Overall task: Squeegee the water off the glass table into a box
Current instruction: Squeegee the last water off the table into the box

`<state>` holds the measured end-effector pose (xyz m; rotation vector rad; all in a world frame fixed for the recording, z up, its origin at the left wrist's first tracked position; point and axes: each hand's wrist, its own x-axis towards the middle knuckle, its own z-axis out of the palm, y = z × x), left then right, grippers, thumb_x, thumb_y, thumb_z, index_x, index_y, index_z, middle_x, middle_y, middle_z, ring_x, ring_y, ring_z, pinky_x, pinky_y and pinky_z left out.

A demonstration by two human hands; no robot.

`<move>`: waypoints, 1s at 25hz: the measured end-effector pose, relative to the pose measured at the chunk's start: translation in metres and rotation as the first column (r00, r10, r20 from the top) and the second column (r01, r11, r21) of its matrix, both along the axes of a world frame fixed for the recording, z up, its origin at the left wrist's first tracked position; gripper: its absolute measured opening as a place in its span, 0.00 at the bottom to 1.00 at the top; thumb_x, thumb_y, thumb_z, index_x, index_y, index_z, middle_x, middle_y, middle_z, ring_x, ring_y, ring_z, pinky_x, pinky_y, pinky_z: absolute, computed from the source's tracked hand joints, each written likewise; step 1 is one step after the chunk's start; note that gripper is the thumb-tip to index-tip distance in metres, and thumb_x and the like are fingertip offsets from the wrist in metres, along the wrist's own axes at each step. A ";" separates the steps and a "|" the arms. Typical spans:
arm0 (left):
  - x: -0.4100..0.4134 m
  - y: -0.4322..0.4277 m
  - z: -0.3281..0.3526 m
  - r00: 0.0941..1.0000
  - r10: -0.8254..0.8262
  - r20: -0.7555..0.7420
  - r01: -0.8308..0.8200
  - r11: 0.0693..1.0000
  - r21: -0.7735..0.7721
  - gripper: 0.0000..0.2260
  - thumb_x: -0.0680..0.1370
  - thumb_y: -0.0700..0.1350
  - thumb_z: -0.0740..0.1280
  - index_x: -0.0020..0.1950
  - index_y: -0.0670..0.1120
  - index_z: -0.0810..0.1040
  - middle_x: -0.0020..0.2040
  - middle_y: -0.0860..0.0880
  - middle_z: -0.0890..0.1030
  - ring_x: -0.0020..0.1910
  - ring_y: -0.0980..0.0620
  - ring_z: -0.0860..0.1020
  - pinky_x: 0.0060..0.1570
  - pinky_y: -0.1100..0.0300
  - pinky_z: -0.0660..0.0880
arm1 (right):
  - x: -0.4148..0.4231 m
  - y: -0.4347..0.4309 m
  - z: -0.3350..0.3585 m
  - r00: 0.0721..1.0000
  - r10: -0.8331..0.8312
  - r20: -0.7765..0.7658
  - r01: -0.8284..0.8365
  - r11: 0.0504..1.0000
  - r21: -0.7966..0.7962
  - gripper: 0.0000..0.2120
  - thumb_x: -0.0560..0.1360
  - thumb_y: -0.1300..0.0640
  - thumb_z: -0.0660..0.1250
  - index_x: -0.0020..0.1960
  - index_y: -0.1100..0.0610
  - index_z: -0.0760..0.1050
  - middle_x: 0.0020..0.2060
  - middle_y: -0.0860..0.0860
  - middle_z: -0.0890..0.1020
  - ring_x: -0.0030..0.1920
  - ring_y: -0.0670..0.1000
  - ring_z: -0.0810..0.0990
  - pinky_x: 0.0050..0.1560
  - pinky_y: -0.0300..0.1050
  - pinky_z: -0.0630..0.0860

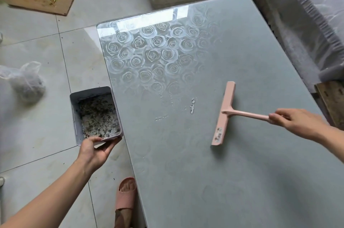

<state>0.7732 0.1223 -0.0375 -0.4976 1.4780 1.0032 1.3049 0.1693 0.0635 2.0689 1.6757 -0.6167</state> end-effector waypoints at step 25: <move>-0.011 0.013 -0.003 0.999 -0.016 0.035 0.015 0.999 0.039 0.18 0.64 0.32 0.54 0.52 0.33 0.69 0.65 0.27 0.69 0.64 0.30 0.70 0.61 0.44 0.69 | -0.114 0.056 -0.010 0.962 0.273 -0.015 -0.273 0.962 0.018 0.15 0.79 0.39 0.51 0.39 0.44 0.68 0.38 0.47 0.75 0.45 0.54 0.76 0.38 0.46 0.65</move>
